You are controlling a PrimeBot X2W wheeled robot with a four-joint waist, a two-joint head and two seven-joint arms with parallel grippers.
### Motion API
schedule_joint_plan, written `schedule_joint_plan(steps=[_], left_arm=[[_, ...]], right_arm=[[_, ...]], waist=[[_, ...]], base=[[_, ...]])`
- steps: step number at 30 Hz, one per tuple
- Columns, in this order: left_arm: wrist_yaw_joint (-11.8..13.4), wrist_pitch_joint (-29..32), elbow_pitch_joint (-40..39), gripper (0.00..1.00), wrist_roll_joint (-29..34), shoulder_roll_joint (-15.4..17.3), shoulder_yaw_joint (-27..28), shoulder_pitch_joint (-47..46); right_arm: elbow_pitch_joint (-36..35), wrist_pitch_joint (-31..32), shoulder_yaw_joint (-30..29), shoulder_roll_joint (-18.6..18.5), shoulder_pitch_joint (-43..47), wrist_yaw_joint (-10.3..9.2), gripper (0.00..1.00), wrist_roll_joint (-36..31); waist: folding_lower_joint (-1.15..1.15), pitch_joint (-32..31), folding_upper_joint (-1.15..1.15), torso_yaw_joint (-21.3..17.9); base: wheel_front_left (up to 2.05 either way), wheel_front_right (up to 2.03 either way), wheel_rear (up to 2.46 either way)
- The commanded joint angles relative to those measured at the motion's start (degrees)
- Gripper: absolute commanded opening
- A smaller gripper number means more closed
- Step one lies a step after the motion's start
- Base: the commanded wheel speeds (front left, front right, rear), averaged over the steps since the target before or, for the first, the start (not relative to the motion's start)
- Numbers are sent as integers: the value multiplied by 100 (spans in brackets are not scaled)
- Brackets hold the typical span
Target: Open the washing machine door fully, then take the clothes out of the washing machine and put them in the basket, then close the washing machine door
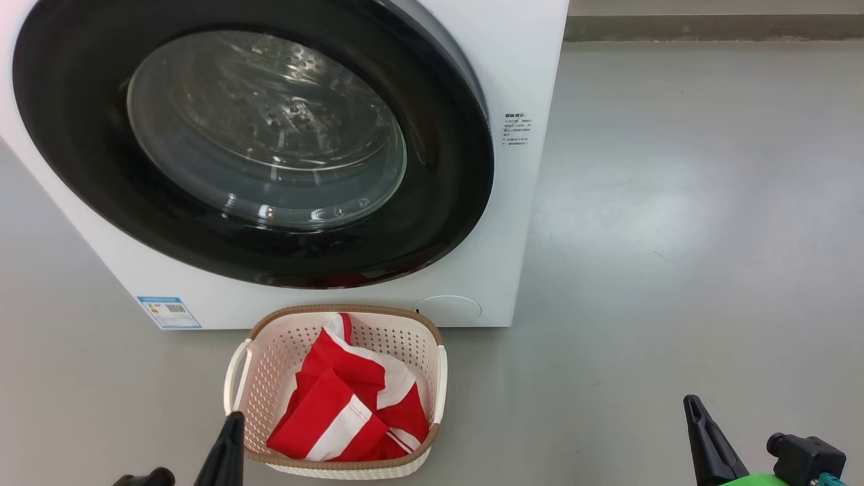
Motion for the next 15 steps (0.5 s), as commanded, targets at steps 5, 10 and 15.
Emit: schedule_joint_plan(steps=[5, 10, 15], left_arm=[[-4, 108, -135, 0, -404, 20, 98, -105], [-6, 190, -136, 0, -711, 17, 125, -138], [-7, 256, -137, 0, -956, 14, 147, -164]], right_arm=[[-168, 107, -27, -47, -151, -1, 0, 403], [-187, 189, -38, -57, -197, -1, 0, 688], [-203, 254, -47, -66, -232, -1, 0, 916]], waist=[[-1, -7, 0, -14], [-1, -15, 0, -26], [-1, -21, 0, -36]], base=[[0, 0, 0], [0, 0, 0], [0, 0, 0]])
